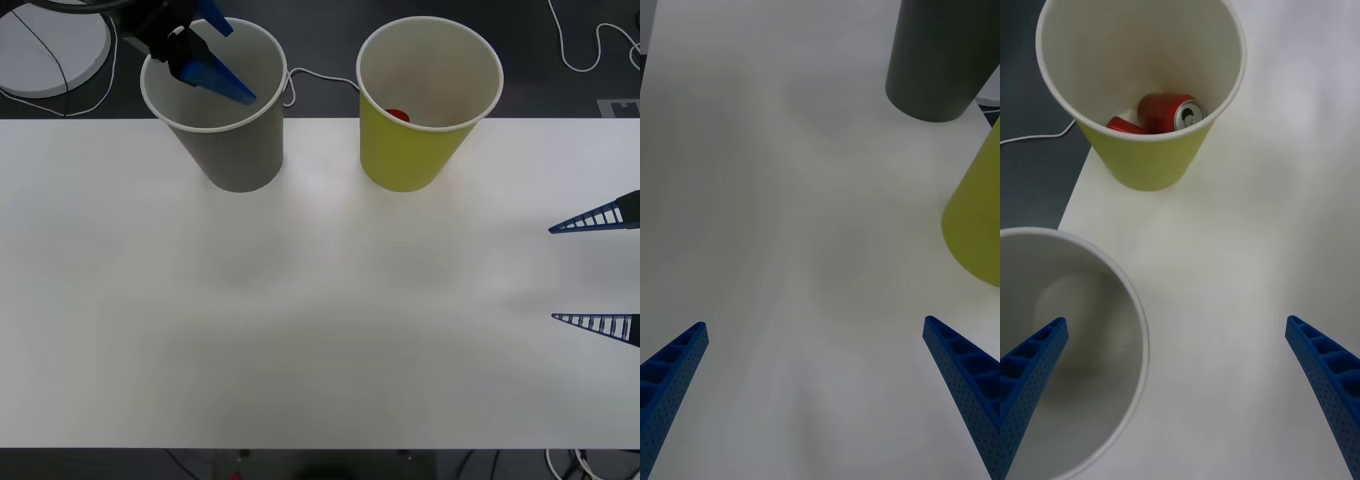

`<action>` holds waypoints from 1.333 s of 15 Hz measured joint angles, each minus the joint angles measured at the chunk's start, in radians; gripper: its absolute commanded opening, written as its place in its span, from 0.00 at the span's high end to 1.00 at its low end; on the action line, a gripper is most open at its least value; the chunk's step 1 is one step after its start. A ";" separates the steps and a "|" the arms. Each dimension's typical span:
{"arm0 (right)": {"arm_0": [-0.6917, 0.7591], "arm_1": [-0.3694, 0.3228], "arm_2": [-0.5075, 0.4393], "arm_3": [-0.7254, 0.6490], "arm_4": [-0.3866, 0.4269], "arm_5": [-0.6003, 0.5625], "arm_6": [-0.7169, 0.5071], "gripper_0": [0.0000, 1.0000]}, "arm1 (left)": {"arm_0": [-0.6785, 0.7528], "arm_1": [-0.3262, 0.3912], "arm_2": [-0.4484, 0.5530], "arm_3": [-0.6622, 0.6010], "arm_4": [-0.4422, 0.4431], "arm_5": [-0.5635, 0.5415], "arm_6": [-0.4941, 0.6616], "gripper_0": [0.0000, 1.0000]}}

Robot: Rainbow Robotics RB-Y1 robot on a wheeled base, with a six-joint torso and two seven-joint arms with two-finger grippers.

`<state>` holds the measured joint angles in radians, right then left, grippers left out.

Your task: Put the can into the green bin and the plastic bottle into the gray bin

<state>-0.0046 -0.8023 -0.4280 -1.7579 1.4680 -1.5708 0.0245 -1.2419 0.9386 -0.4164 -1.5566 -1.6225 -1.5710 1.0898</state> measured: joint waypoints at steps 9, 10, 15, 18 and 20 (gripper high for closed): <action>0.000 0.000 0.000 0.000 0.000 0.000 0.000 0.00 | 0.393 0.154 0.255 -0.128 0.093 0.000 -0.304 0.00; 0.000 0.000 0.000 0.000 0.000 0.000 0.000 0.00 | 0.434 0.168 0.279 -0.129 0.109 0.000 -0.351 0.00; 0.000 0.000 0.000 0.000 0.000 0.000 0.000 0.00 | 0.684 0.183 0.453 -0.164 0.140 0.000 -0.576 0.00; 0.000 0.000 0.000 0.000 0.000 0.000 0.000 0.00 | 0.808 0.183 0.537 -0.239 0.137 0.000 -0.623 0.00; 0.000 0.000 0.000 0.000 0.000 0.000 0.000 0.00 | 0.887 0.184 0.586 -0.291 0.137 0.000 -0.640 0.00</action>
<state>-0.0046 -0.8023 -0.4280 -1.7579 1.4680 -1.5708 0.0245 -0.3549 1.1223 0.1694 -1.8479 -1.4857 -1.5710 0.4499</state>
